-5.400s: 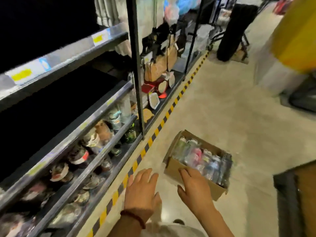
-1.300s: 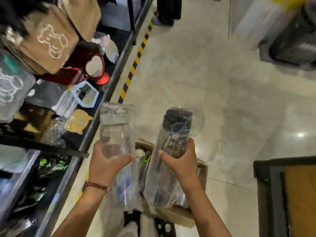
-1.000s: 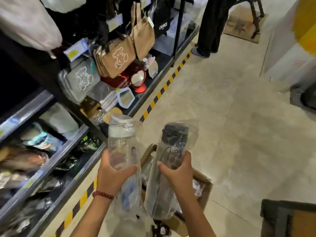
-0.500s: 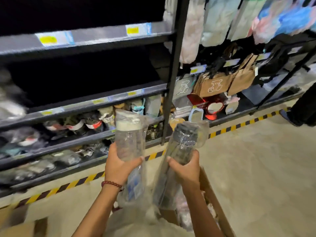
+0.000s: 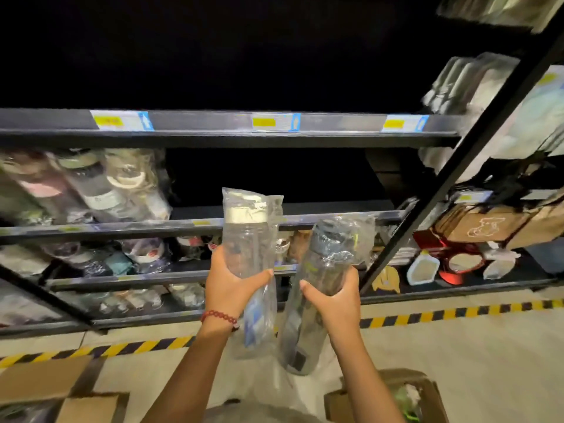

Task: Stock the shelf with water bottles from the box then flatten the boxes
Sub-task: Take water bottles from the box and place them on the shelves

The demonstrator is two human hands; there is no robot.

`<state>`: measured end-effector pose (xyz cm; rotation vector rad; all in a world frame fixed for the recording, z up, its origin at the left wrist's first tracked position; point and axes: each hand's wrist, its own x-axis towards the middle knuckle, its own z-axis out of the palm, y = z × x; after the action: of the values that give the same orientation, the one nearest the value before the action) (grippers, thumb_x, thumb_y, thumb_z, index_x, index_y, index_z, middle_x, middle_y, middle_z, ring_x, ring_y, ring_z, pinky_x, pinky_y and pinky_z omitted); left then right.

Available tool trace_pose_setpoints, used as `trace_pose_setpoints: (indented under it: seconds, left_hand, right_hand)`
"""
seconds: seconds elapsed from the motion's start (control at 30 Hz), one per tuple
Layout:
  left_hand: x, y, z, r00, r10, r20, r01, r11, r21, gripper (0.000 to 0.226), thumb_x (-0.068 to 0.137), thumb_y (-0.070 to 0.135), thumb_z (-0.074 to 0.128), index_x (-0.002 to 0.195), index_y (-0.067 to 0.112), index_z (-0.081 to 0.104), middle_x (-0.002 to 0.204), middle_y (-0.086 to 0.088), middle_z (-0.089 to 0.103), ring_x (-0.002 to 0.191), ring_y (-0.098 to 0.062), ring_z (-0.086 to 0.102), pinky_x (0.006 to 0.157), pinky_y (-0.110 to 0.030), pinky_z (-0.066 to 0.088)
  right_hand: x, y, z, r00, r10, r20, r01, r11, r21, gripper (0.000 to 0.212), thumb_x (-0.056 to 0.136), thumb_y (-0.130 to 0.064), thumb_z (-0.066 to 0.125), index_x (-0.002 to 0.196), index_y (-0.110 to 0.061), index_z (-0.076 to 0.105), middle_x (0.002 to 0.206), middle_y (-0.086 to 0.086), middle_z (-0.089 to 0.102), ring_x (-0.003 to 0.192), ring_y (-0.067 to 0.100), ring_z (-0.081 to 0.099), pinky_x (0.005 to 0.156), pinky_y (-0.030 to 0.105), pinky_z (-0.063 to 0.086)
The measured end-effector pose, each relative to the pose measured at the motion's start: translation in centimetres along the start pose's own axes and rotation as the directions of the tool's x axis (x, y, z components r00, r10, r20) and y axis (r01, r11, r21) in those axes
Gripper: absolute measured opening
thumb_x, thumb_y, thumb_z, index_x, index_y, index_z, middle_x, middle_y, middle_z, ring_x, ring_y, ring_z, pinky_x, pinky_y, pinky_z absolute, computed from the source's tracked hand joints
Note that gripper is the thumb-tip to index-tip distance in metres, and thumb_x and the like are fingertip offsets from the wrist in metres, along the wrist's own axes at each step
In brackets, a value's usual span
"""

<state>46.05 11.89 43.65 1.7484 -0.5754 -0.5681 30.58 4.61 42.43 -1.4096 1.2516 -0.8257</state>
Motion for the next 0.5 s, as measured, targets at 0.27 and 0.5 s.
trace_pose_setpoints:
  seconds: [0.27, 0.5]
  left_hand:
    - [8.5, -1.3, -4.1, 0.996, -0.077, -0.038, 0.078, 0.996, 0.048, 0.076, 0.062, 0.025, 0.085, 0.125, 0.017, 0.044, 0.1, 0.011, 0.053, 0.1, -0.018, 0.057, 0.082, -0.031, 0.046]
    - [14.9, -2.4, -4.4, 0.983, -0.129, -0.131, 0.142, 0.986, 0.089, 0.091, 0.048, 0.047, 0.072, 0.128, 0.016, 0.043, 0.111, -0.001, 0.051, 0.102, -0.02, 0.051, 0.081, -0.03, 0.045]
  right_hand:
    - [3.6, -2.8, 8.9, 1.0, 0.009, 0.023, -0.008, 0.999, -0.053, 0.067, 0.07, -0.022, 0.083, 0.124, -0.02, 0.042, 0.106, -0.01, 0.056, 0.094, 0.007, 0.056, 0.068, 0.009, 0.041]
    - [10.8, -2.9, 13.2, 0.996, 0.061, 0.067, -0.049, 0.985, -0.166, 0.066, 0.069, -0.032, 0.081, 0.122, -0.016, 0.044, 0.112, 0.001, 0.057, 0.1, 0.019, 0.057, 0.076, 0.028, 0.043]
